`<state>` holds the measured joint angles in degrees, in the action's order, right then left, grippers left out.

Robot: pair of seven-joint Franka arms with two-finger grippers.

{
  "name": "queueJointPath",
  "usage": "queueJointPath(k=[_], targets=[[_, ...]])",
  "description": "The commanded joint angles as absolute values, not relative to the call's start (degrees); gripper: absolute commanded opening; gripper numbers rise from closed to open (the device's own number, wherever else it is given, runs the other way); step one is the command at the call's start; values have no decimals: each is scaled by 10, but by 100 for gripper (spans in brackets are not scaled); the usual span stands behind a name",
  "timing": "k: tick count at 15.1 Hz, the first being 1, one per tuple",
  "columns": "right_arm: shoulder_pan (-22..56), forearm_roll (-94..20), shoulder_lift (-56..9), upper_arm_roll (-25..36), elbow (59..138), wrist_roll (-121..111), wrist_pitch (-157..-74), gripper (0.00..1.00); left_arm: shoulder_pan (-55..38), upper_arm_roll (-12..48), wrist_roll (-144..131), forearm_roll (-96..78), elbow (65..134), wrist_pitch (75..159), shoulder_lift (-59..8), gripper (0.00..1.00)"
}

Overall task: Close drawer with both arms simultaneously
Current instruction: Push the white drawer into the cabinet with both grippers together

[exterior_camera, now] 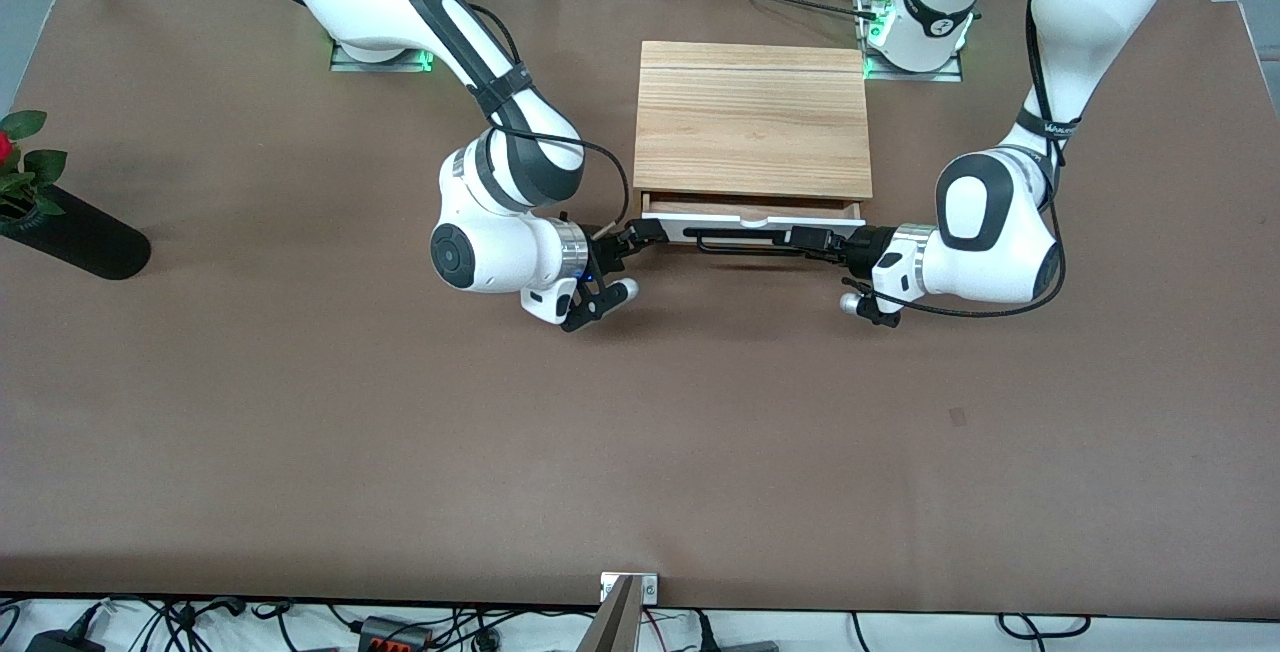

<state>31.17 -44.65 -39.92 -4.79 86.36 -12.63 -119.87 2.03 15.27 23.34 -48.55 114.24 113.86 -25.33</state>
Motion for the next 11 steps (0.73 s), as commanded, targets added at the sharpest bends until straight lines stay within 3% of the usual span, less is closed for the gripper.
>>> queueJointPath(k=[1, 11], targets=[[309, -458, -395, -51, 869, -160, -1166, 100, 30, 160, 247, -503, 1177, 1127, -227, 100], [327, -458, -403, -51, 870, -163, -1157, 100, 33, 159, 241, -503, 1207, 1094, -206, 100]])
